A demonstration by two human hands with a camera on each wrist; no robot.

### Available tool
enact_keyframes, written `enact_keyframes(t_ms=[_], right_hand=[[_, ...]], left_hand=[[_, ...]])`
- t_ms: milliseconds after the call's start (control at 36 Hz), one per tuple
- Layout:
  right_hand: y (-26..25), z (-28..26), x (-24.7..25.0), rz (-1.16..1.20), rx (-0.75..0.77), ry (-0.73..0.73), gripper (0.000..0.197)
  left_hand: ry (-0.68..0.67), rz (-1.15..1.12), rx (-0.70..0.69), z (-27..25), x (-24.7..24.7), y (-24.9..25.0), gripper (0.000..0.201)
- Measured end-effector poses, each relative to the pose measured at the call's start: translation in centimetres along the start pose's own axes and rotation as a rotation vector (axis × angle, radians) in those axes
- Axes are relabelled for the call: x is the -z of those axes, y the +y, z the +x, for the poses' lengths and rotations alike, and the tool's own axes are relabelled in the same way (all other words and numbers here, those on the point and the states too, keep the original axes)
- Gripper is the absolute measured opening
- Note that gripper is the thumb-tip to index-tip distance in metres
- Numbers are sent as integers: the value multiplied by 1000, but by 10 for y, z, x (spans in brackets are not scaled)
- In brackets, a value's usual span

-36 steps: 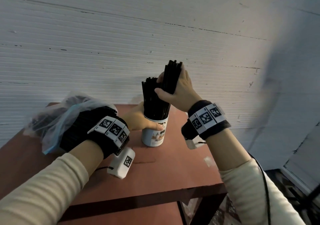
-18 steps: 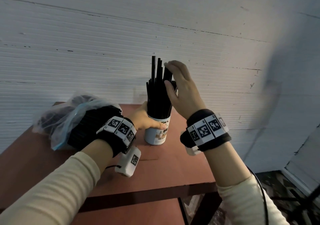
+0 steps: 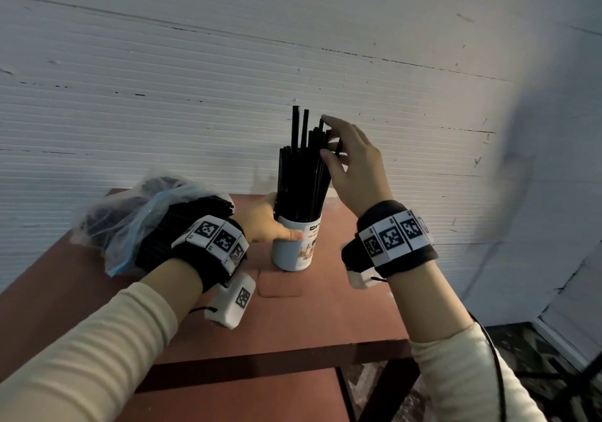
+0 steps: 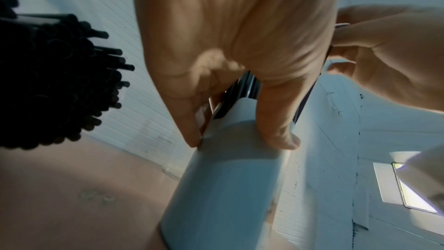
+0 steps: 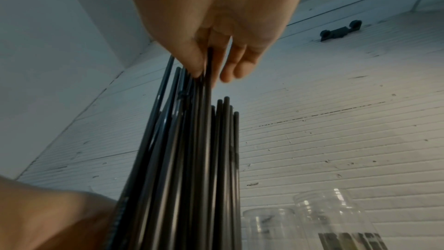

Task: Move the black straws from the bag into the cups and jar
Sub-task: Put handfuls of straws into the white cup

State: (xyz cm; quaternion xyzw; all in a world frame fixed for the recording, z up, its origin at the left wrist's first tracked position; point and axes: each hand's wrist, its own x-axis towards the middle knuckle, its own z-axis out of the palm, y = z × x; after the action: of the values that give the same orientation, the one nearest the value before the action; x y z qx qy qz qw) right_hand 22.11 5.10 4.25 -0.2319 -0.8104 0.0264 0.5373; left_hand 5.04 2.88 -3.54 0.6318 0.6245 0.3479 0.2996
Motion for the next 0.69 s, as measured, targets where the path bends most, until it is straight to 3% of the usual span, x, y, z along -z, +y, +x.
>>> enact_keyframes(t_ms=[111,194,389,500,583,694], right_hand=[[3,-2,-2,-123,36,40,42],[6,-5,-2,-30,9,47,44],[9,-13,-5,65,-139,128,22],[13,-23,-13,-90,-55,75,12],[9,-27,-15,-118,-62,90,19],[-3,-14,-6,-67,-29,83,53]], left_hand=[[9,30,-10,0,-2,0,79],[12,57,-17,0,-1,1,78],[-11,64,-30,-4,1,4,78],[-16,43,-31,-5,0,5,74],[-11,60,-34,-5,0,7,73],[-2,107,-23,-4,0,6,76]])
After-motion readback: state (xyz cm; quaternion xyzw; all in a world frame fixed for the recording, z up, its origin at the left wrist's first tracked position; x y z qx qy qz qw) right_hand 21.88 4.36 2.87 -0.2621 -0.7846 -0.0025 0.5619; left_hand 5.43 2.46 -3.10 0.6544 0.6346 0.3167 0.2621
